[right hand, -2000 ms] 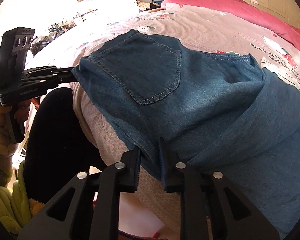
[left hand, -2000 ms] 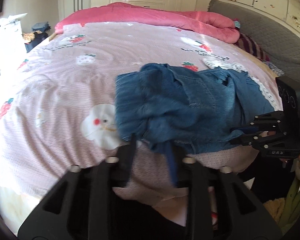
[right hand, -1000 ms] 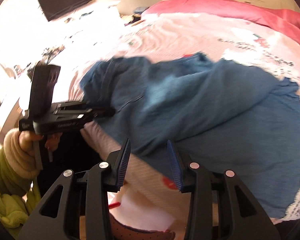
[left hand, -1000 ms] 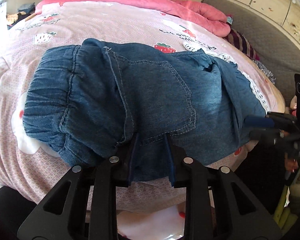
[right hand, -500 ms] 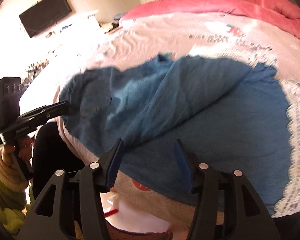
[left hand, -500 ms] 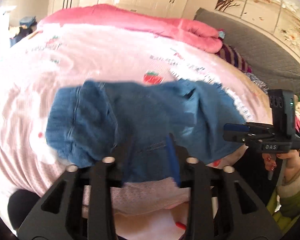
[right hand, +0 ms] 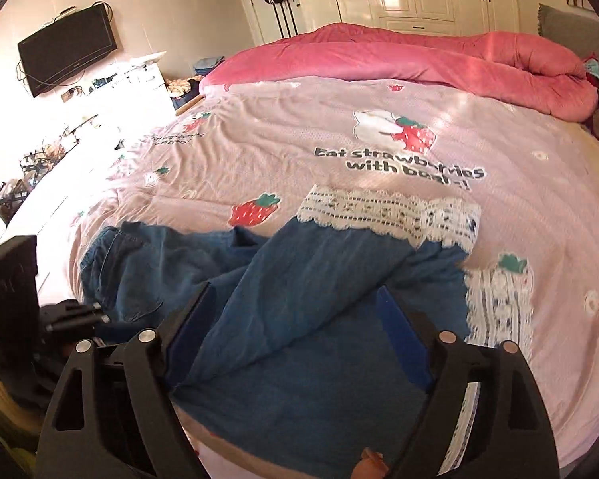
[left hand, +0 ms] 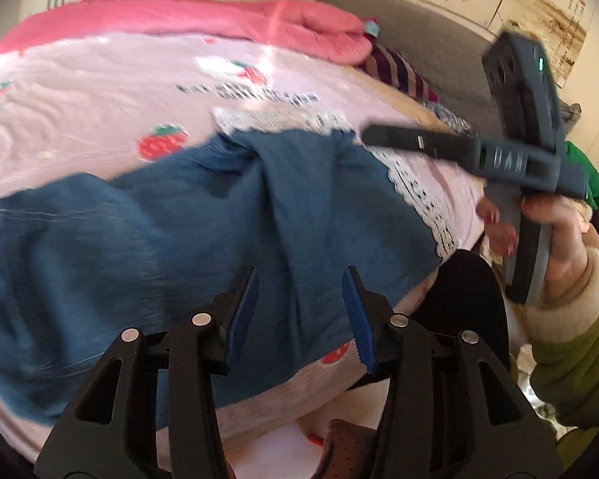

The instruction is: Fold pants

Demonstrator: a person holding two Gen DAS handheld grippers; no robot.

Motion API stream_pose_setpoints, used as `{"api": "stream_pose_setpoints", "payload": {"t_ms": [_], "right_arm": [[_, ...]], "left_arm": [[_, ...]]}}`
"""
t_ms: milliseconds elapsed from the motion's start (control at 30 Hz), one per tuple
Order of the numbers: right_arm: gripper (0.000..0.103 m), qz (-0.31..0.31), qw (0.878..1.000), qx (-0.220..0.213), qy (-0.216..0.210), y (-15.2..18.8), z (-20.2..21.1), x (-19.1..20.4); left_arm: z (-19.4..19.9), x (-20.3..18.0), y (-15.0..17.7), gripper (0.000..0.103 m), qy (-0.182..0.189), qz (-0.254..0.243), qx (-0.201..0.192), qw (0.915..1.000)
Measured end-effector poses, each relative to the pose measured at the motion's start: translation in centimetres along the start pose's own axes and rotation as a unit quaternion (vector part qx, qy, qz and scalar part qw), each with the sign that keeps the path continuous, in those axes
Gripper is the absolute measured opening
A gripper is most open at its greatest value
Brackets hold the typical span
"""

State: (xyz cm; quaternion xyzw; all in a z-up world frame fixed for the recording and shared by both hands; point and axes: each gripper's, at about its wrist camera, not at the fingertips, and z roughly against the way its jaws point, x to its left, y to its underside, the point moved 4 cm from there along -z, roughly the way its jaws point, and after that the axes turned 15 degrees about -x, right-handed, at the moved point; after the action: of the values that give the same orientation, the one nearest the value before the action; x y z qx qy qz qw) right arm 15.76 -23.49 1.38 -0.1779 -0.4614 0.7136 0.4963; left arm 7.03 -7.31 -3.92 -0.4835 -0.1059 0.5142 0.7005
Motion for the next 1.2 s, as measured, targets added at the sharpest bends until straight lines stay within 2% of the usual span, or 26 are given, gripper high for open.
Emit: {"api": "stream_pose_setpoints", "payload": {"t_ms": [67,133,200,300,433,533,600,767,800,833,900,933,967,1067,1100,1200], "right_arm": [[0.083,0.013,1.0,0.004,0.003,-0.8,-1.0,-0.2],[0.083,0.021,1.0,0.01,0.01,-1.5,-2.2,-0.6],[0.084,0.036,0.999,0.016,0.012,-2.6,-4.0,-0.4],[0.085,0.071,0.997,0.035,0.026,-3.9,-6.9,0.2],[0.085,0.117,0.989,0.087,0.034,-4.5,-12.3,0.8],[0.085,0.124,0.984,0.128,0.02,-4.4,-15.7,1.1],[0.085,0.136,0.979,0.147,0.035,-4.3,-17.5,1.2],[0.082,0.191,0.958,0.207,0.06,-3.2,-21.1,1.5],[0.072,0.199,0.953,0.219,0.062,-2.9,-21.5,1.6],[0.044,0.209,0.949,0.229,0.059,-2.5,-21.8,1.7],[0.017,0.208,0.948,0.235,0.045,-2.2,-21.6,2.0],[0.011,0.209,0.95,0.229,0.044,-2.4,-21.2,2.1],[0.009,0.208,0.953,0.217,0.041,-2.7,-20.5,2.1],[0.008,0.161,0.972,0.167,0.03,-4.5,-16.9,1.0],[0.008,0.133,0.981,0.141,0.025,-5.3,-14.7,0.0],[0.008,0.076,0.993,0.083,0.022,-6.7,-9.2,-2.4]], "left_arm": [[-1.3,-0.2,0.2,0.034,0.018,0.009,0.013,0.9997],[-2.4,-0.3,0.4,0.023,0.031,0.016,0.02,0.9992],[-3.4,-0.2,0.4,0.016,0.049,0.034,0.022,0.998],[-4.1,0.0,1.0,0.005,0.055,0.043,0.024,0.9973],[-3.9,-0.1,1.4,0.003,0.062,0.039,0.016,0.9972],[-4.0,-0.4,1.5,0.003,0.062,0.024,0.01,0.9977],[-4.0,-0.8,1.8,0.003,0.069,0.025,0.011,0.9973],[-4.8,-0.7,1.5,0.003,0.075,0.03,0.012,0.9967],[-4.8,-0.6,1.6,0.003,0.075,0.031,0.012,0.9966],[-4.8,-0.6,1.6,0.003,0.075,0.031,0.012,0.9966],[-4.6,-0.3,1.5,0.003,0.073,0.029,0.011,0.9968],[-4.4,-0.2,1.4,0.003,0.072,0.027,0.009,0.997],[-4.3,-0.1,1.4,0.003,0.07,0.024,0.008,0.9972],[-4.1,0.1,1.3,0.003,0.065,0.023,0.006,0.9976],[-4.0,0.1,1.3,0.003,0.063,0.022,0.005,0.9978],[-3.7,0.4,1.2,0.003,0.059,0.021,0.001,0.998]]}}
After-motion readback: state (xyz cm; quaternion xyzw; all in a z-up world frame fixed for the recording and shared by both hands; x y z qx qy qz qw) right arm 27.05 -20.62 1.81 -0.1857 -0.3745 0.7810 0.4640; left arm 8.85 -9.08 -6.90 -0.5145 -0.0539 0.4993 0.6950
